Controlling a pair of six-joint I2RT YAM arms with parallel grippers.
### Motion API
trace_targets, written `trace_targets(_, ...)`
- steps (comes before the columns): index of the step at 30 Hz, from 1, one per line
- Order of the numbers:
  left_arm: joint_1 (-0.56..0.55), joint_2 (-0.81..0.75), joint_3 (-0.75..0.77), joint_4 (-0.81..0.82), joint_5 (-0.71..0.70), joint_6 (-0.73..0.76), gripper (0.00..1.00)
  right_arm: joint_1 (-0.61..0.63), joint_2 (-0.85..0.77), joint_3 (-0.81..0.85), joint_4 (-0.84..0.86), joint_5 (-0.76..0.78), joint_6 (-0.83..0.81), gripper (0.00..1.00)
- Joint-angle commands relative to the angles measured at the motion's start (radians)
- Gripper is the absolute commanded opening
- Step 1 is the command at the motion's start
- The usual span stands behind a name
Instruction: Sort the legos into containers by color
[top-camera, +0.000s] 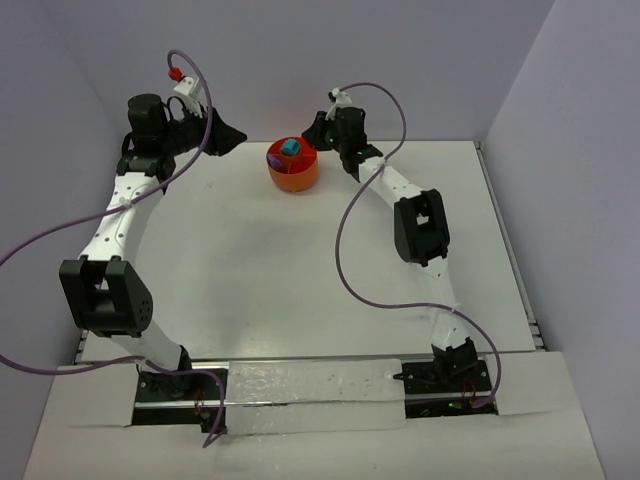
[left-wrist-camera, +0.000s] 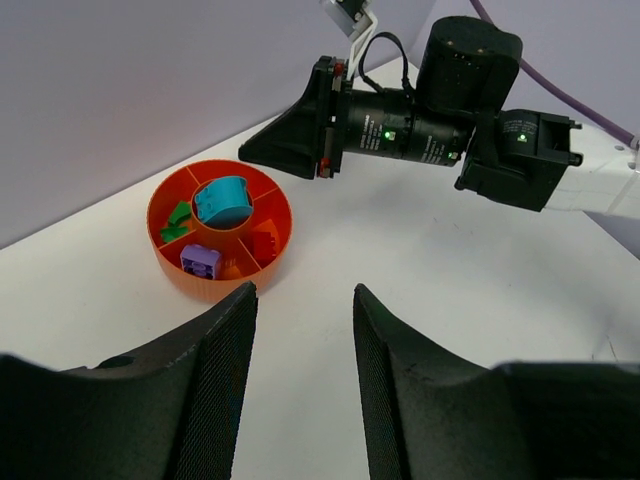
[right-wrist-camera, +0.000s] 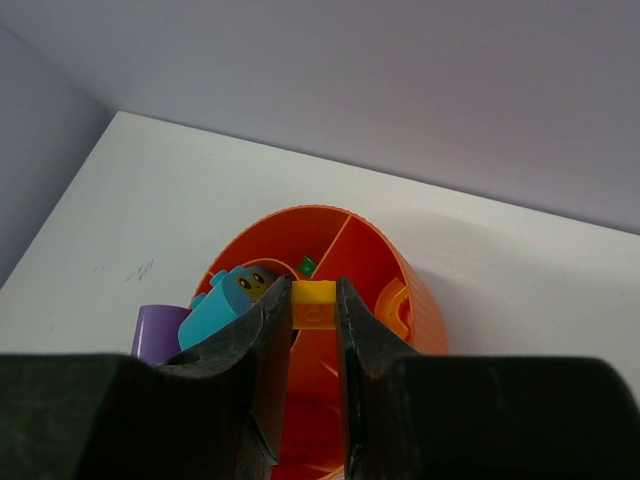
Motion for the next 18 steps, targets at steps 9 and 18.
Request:
trace_targets(9, 0.007, 0.023, 0.069, 0.003, 0.027, -0.015, 0.51, 0.006, 0.027, 0.056, 0.051, 0.006, 0.016, 0.36)
trace_targets(18, 0.007, 0.030, 0.078, 0.002, 0.023, -0.012, 0.52, 0.003, 0.015, 0.059, 0.055, -0.025, 0.031, 0.48)
